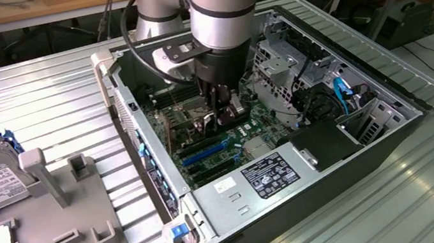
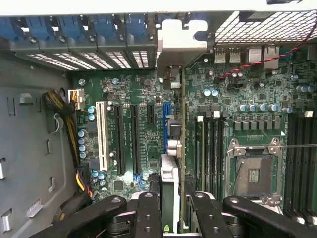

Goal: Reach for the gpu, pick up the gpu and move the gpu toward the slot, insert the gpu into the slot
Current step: 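Insert the gpu into the slot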

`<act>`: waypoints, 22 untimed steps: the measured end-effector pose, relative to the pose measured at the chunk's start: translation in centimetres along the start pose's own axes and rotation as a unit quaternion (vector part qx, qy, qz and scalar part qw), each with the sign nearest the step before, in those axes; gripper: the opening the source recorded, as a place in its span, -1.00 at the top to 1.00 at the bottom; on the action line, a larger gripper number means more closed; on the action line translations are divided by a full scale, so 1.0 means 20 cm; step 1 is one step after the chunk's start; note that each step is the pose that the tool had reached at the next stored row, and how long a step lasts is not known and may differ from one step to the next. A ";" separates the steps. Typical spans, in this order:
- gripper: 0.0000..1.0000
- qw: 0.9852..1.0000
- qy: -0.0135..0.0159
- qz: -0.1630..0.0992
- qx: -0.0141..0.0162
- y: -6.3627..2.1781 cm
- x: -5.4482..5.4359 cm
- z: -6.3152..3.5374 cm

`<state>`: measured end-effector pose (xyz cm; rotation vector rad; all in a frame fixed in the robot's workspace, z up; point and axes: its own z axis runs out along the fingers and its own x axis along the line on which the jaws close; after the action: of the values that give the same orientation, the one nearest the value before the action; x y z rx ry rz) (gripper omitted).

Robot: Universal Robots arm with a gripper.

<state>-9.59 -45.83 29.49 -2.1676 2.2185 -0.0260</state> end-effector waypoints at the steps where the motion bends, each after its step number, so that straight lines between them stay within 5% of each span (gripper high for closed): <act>1: 0.45 1.000 0.000 0.000 0.000 0.004 0.00 0.009; 13: 0.45 1.000 0.000 0.000 0.000 0.048 0.02 0.118; 22: 0.45 1.000 0.000 0.000 0.000 0.078 0.02 0.141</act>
<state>-11.04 -46.18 26.60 -2.1682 2.2184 -0.0258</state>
